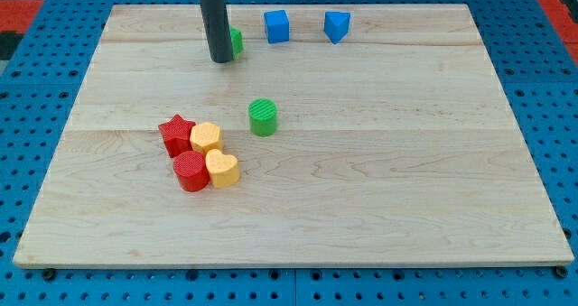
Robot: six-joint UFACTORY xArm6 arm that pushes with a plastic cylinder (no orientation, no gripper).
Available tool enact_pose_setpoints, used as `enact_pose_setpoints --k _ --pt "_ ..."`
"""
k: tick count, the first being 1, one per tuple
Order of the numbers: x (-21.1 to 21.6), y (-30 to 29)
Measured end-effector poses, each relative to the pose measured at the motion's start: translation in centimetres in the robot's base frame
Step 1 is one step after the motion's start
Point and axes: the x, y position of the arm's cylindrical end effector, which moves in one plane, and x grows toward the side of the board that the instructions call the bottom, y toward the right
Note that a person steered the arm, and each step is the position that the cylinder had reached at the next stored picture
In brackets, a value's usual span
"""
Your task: Slide the green circle towards the left side of the green star
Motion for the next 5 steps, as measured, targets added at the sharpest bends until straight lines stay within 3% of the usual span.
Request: enact_pose_setpoints --k 3,4,5 --pt "-1.7 0.0" --pt "1.5 0.8" --pt "5.2 6.4"
